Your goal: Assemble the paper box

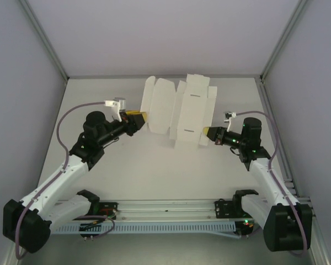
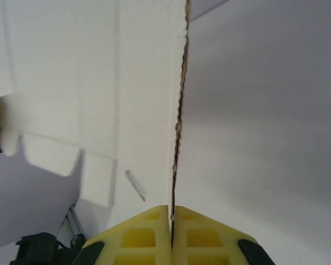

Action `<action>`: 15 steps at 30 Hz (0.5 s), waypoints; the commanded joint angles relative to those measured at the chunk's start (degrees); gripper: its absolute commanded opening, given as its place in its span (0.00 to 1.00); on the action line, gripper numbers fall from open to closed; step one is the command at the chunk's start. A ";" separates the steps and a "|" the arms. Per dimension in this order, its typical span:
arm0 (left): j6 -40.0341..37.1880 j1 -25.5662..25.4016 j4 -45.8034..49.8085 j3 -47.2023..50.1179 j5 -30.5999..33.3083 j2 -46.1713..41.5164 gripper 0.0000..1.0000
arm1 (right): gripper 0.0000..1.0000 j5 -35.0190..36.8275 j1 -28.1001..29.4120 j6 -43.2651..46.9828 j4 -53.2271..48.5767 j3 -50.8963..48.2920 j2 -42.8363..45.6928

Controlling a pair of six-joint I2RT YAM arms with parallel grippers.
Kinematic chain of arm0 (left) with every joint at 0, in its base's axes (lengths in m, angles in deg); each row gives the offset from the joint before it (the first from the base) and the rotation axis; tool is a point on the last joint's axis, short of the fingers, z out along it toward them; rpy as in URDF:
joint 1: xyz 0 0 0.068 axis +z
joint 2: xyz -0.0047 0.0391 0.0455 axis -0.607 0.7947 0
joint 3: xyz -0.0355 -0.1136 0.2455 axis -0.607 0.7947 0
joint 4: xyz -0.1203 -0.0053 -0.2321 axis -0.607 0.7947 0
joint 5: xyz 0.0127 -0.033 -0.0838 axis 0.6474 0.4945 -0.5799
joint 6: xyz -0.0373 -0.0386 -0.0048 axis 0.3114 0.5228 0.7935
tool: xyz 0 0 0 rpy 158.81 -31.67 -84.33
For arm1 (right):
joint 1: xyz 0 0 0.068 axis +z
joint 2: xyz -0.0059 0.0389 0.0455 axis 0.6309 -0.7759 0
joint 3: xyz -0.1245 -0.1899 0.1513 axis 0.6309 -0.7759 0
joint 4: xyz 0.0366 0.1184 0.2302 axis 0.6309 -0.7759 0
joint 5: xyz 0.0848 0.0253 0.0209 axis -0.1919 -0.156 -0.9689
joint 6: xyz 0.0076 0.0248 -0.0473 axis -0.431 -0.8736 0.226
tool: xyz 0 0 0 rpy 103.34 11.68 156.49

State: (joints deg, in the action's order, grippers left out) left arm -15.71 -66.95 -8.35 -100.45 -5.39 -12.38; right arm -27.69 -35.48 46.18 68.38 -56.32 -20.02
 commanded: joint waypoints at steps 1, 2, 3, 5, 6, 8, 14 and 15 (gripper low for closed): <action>-2.02 -0.30 12.70 0.01 15.83 0.78 1.00 | 0.00 5.24 2.70 8.40 -9.92 3.30 -0.57; -1.27 -0.30 16.16 0.03 22.06 1.92 1.00 | 0.00 6.16 4.44 9.39 -10.53 3.34 -1.61; -0.88 -0.25 19.18 -0.18 26.86 3.29 1.00 | 0.00 6.75 5.85 9.97 -11.24 3.55 -2.94; 0.69 -0.17 26.58 -2.60 33.70 6.93 1.00 | 0.00 8.56 8.61 12.58 -15.22 5.16 -6.51; 0.37 -0.21 28.94 -3.95 34.73 8.52 1.00 | 0.00 10.00 9.65 14.49 -17.73 6.34 -8.27; -0.06 -0.20 31.15 -6.02 35.08 10.85 1.00 | 0.00 14.72 11.82 18.10 -22.86 9.30 -11.37; -3.18 -0.47 23.61 -6.02 27.57 9.06 1.00 | 0.00 29.62 14.21 28.28 -30.94 17.82 -16.06; -3.71 -0.62 22.17 -5.81 25.83 8.48 1.00 | 0.00 32.30 14.98 31.58 -31.78 19.03 -16.40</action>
State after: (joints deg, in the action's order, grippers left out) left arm -17.00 -67.11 16.86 -104.53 22.74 -1.36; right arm -6.40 -21.73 67.53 41.91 -41.50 -36.11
